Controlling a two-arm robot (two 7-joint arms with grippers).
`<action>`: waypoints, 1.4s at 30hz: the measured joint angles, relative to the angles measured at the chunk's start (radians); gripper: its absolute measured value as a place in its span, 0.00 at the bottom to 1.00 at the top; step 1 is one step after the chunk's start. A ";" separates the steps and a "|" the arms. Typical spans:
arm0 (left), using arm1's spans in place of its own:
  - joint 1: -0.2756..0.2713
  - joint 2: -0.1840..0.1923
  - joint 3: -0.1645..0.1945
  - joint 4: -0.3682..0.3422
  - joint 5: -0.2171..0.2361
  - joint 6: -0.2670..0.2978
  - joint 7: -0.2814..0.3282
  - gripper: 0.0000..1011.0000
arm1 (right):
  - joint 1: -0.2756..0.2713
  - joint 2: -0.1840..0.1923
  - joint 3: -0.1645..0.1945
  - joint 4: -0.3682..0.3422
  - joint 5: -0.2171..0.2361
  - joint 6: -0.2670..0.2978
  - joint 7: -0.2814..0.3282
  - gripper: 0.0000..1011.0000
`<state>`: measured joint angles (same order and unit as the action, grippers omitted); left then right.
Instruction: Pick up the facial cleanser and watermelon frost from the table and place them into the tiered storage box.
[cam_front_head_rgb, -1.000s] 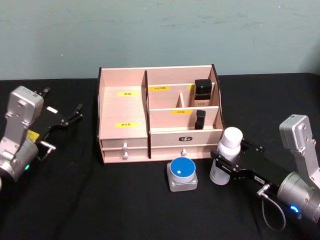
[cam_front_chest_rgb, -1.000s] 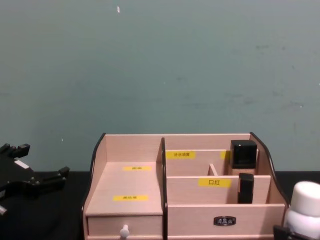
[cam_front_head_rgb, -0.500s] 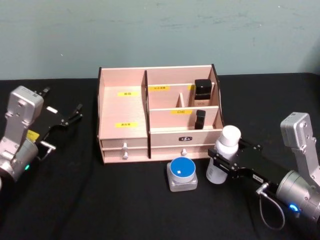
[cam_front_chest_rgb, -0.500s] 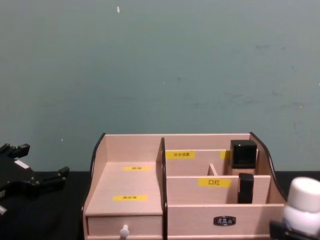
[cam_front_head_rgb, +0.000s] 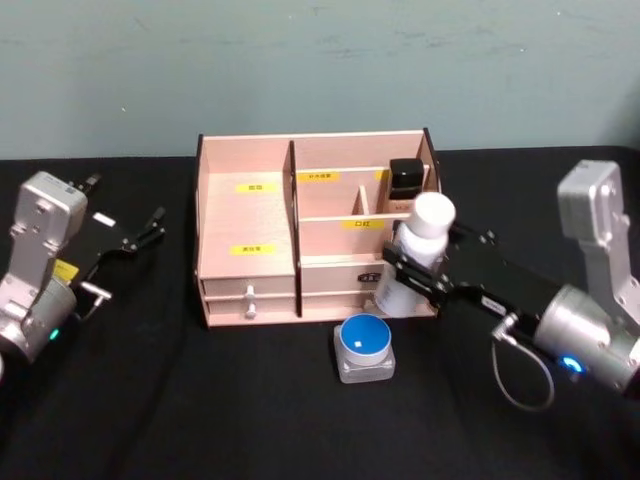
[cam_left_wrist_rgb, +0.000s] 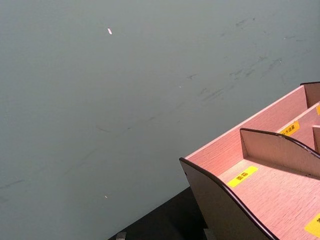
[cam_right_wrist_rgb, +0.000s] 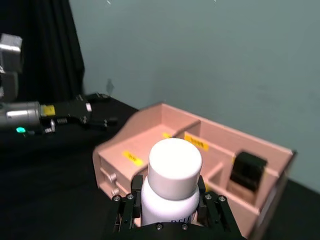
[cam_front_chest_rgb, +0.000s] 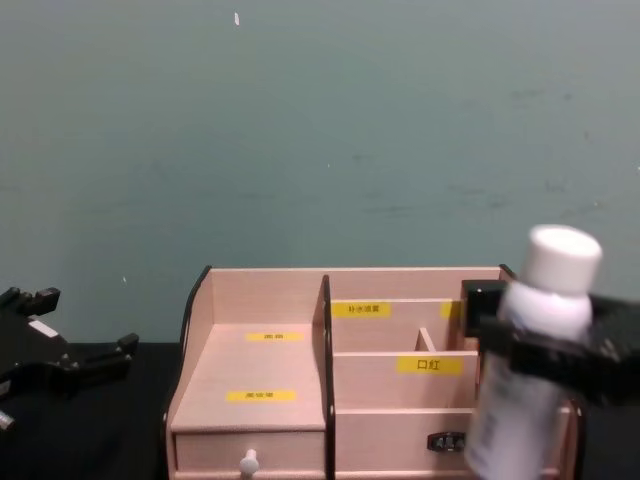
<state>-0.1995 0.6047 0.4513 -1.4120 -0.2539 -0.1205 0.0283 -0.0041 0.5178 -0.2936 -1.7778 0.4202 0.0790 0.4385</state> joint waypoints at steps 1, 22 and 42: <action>0.000 0.000 0.000 0.000 0.000 0.000 0.000 0.99 | 0.010 -0.001 -0.005 0.000 0.000 0.002 0.001 0.59; 0.000 0.000 0.000 0.000 0.000 0.000 0.000 0.99 | 0.265 -0.052 -0.107 0.086 -0.024 0.081 -0.007 0.59; 0.000 0.000 0.000 0.000 0.000 0.000 0.000 0.99 | 0.424 -0.133 -0.161 0.278 -0.064 0.091 -0.011 0.59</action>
<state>-0.1995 0.6047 0.4514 -1.4119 -0.2539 -0.1205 0.0283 0.4202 0.3853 -0.4542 -1.4995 0.3562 0.1696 0.4279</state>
